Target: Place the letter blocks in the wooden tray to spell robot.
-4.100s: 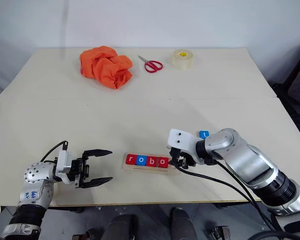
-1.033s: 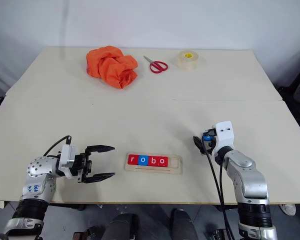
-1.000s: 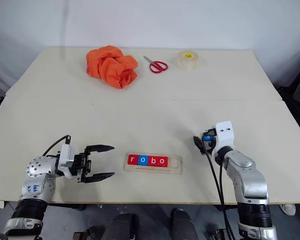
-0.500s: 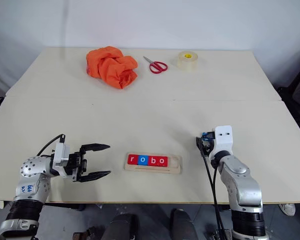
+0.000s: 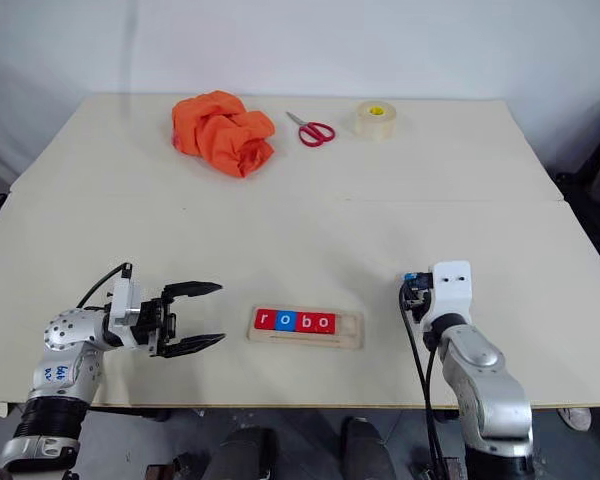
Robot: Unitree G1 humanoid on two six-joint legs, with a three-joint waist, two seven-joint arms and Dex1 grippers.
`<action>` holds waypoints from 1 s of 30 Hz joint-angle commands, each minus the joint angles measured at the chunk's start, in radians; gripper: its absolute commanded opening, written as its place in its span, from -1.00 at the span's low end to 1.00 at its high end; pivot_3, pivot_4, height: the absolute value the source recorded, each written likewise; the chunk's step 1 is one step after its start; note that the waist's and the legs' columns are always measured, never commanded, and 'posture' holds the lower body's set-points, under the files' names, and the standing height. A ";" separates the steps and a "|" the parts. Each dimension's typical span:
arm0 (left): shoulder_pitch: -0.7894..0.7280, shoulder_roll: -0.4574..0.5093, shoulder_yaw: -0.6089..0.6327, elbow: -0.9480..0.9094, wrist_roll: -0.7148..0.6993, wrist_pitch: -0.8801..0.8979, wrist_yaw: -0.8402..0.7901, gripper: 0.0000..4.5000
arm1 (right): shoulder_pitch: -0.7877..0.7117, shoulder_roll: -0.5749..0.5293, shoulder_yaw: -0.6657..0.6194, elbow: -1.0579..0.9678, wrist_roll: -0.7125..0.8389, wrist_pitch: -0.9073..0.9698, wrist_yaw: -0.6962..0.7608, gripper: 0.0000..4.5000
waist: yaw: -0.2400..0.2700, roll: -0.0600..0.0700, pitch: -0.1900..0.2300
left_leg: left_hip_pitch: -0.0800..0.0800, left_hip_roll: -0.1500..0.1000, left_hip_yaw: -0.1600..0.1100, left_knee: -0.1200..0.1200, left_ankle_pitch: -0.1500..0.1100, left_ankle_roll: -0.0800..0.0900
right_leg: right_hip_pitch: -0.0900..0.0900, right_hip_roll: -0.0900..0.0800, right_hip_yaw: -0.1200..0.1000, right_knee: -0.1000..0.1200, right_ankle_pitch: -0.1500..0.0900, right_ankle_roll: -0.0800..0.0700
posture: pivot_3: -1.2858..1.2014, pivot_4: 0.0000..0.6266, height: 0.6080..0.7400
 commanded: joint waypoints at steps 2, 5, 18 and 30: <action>0.002 0.014 0.009 -0.024 -0.022 -0.013 -0.029 1.00 | 0.073 0.011 -0.007 -0.204 0.024 0.116 -0.031 -0.35 | 0.000 0.000 0.000 | 0.000 0.000 0.000 0.000 0.000 0.000 | 0.000 0.000 0.000 0.000 0.000 0.000 | 0.03 -0.52 1.00; -0.005 0.007 0.013 -0.016 -0.053 -0.009 -0.071 1.00 | 0.118 0.033 -0.009 -0.265 0.025 0.160 -0.052 -0.35 | 0.001 0.000 0.000 | 0.000 0.001 0.000 0.000 0.000 0.000 | 0.000 0.000 0.000 0.000 0.000 -0.001 | 0.03 -0.52 1.00; -0.054 -0.022 0.007 0.033 -0.059 -0.018 -0.120 1.00 | 0.177 0.088 -0.006 -0.312 0.033 0.186 -0.053 0.23 | 0.000 0.000 0.000 | 0.000 0.000 0.000 0.000 0.000 0.000 | 0.000 0.001 0.000 -0.001 -0.001 -0.001 | 0.03 -0.52 1.00; -0.035 -0.037 0.016 -0.002 -0.070 -0.016 -0.109 1.00 | 0.131 -0.380 -0.036 -0.182 0.118 -0.016 0.423 0.99 | 0.000 -0.001 0.000 | 0.000 0.000 -0.001 0.000 0.000 0.000 | 0.001 0.001 0.000 -0.003 -0.001 -0.001 | 0.03 -0.52 1.00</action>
